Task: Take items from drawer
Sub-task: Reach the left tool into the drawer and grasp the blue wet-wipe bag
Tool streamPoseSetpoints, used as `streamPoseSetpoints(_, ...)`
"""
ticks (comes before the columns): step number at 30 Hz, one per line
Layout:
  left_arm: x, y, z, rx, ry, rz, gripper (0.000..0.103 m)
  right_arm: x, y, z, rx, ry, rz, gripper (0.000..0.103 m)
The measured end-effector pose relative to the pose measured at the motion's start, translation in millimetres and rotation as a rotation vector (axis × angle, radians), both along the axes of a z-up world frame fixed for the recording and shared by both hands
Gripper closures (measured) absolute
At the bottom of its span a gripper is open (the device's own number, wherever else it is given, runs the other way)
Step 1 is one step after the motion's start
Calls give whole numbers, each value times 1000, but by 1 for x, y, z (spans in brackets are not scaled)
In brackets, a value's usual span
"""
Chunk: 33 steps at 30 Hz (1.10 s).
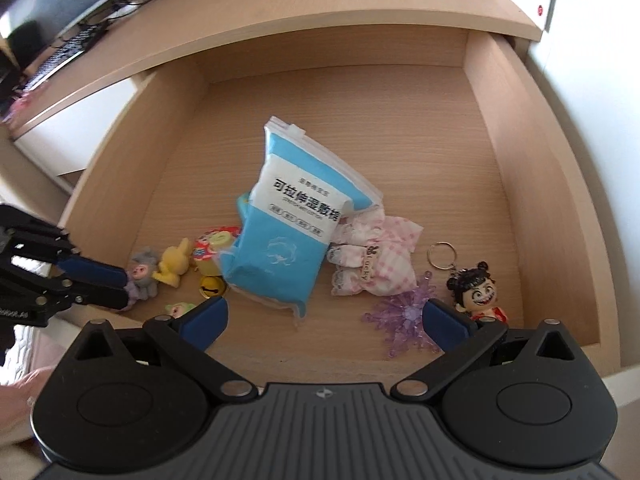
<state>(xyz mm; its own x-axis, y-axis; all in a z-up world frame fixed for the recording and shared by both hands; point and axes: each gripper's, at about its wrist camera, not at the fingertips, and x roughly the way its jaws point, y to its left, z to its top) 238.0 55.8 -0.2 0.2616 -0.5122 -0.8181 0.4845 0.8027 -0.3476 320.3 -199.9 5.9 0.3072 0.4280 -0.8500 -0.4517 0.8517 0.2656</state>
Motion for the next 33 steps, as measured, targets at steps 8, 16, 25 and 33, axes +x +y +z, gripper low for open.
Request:
streamPoseSetpoints(8, 16, -24, 4, 7, 46, -231, 94, 2, -1, -3, 33, 70, 26, 0)
streamPoseSetpoints(16, 73, -25, 10, -143, -9, -53, 89, 3, 1, -1, 29, 88, 29, 0)
streamPoseSetpoints(25, 118, -63, -28, -118, 78, -27, 88, 8, 6, -6, 16, 2, 7, 0)
streamPoseSetpoints(33, 131, -109, -45, -80, 110, -101, 89, 18, 19, -14, -7, -31, -12, 0)
